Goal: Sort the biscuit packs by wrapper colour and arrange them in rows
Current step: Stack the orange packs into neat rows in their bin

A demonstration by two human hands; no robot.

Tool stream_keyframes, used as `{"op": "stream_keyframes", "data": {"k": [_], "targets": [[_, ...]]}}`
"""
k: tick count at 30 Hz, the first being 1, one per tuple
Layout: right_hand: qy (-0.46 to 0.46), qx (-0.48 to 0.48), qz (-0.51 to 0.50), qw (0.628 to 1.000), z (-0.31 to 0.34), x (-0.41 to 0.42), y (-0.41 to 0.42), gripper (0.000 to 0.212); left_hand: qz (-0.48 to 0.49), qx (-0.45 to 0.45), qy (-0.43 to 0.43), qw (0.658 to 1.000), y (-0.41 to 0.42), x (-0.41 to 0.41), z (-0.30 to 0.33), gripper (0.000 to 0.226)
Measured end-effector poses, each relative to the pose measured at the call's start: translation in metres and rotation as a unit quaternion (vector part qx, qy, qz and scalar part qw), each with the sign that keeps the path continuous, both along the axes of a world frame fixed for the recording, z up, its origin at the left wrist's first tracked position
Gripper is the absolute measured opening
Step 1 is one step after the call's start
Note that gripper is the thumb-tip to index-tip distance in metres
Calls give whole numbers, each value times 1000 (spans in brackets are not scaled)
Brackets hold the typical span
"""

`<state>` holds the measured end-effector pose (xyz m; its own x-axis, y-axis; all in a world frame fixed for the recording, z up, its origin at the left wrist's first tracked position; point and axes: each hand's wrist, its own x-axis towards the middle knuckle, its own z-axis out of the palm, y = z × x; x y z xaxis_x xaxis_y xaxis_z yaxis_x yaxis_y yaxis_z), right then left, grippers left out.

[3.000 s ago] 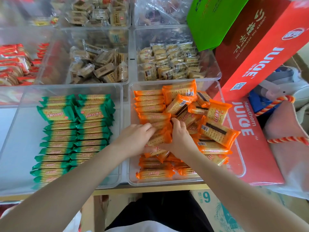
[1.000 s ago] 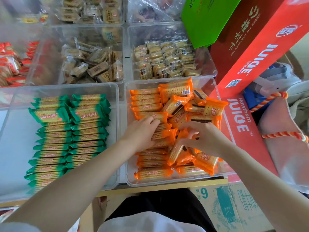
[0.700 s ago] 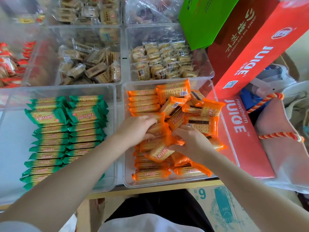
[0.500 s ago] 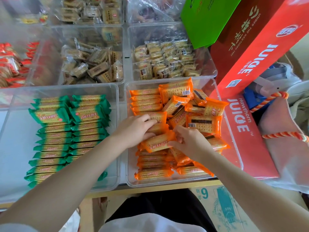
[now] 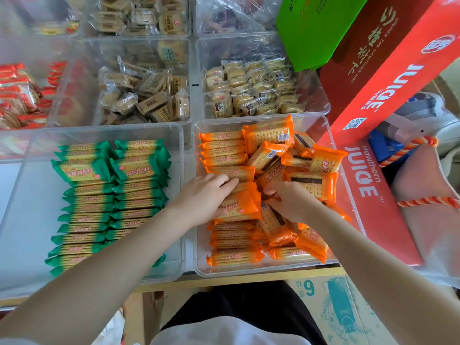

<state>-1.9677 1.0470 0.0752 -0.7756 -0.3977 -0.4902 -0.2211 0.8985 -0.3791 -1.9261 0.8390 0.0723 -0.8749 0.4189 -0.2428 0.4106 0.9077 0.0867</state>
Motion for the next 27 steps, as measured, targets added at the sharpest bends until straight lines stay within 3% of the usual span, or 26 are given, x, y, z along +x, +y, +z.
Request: {"op": "stream_keyframes", "data": {"k": [4,10,16,19,24,27], "targets": [[-37,39,-3,999,-19,1,-14,37,-6,15,-12,1000,-2,1,1,70],[-51,23,-62,996,-27,-3,-19,48,10,12,11,1000,1,5,1,64],[-31,-48,-84,995,-12,-3,-16,27,20,20,-12,1000,3,4,4,66],[15,-109,-118,987,2,-7,-2,13,30,34,-6,999,2,5,2,64],[84,-220,-181,955,27,-18,36,13,38,33,7,999,4,6,6,72],[75,-390,-232,888,41,-14,47,12,49,10,28,998,7,3,9,75]]}}
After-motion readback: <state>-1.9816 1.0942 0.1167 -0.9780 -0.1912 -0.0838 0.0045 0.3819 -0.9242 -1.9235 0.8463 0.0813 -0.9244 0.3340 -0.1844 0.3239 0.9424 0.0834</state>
